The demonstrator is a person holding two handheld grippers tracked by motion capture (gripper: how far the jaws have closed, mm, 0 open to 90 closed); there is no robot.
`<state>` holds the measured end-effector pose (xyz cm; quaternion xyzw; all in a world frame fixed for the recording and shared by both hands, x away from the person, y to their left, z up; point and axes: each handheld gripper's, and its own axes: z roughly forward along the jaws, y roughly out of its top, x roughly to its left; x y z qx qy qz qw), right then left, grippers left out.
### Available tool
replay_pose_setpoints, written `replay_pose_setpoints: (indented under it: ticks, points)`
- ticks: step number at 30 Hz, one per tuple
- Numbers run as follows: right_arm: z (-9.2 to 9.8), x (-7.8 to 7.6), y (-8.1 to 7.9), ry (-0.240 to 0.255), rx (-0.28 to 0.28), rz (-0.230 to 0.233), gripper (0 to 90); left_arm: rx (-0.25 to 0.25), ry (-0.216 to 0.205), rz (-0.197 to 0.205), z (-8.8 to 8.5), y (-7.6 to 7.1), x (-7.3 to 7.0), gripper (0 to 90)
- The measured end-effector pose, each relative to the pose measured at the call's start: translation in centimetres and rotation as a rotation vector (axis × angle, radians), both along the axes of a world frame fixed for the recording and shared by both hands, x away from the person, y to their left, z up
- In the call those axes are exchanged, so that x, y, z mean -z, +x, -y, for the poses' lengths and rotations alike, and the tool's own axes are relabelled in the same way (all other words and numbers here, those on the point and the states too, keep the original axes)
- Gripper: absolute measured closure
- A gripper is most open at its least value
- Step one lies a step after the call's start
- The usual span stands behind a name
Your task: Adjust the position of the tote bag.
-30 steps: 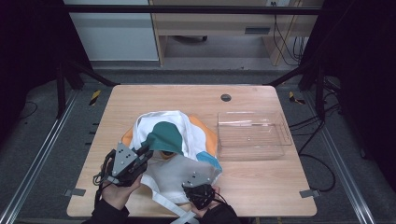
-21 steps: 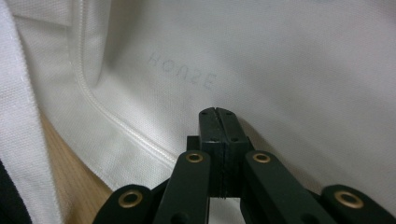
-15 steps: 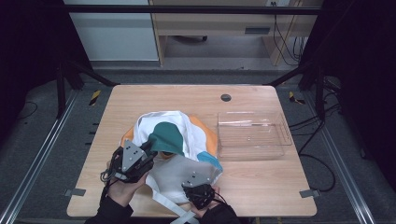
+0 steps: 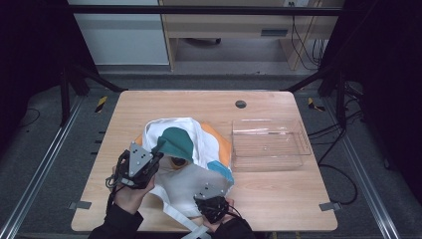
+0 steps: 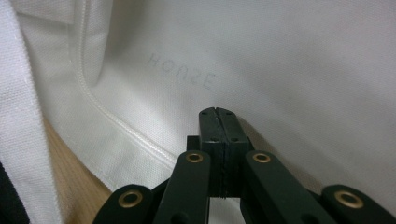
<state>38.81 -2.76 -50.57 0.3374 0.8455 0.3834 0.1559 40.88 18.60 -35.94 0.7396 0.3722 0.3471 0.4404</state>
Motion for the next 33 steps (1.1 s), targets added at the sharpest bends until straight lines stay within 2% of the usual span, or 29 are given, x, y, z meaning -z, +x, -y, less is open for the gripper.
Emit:
replay_pose_setpoints:
  ticks: [6,12,25,33]
  points:
    - [-0.1,0.0,0.0,0.000,0.003,-0.002,90.0,-0.009,-0.039,0.009,-0.4,0.6,-1.5,87.6]
    - [-0.1,0.0,-0.1,-0.006,0.000,0.006,90.0,-0.018,-0.049,0.017,-0.5,1.1,-2.5,87.6]
    - [-0.3,0.0,-0.1,-0.015,-0.001,0.013,90.0,-0.046,-0.066,0.017,-0.1,2.8,-3.7,87.7]
    - [-0.4,0.0,-0.1,-0.018,0.001,0.015,90.0,-0.068,-0.070,0.014,-0.3,3.6,-3.7,87.7]
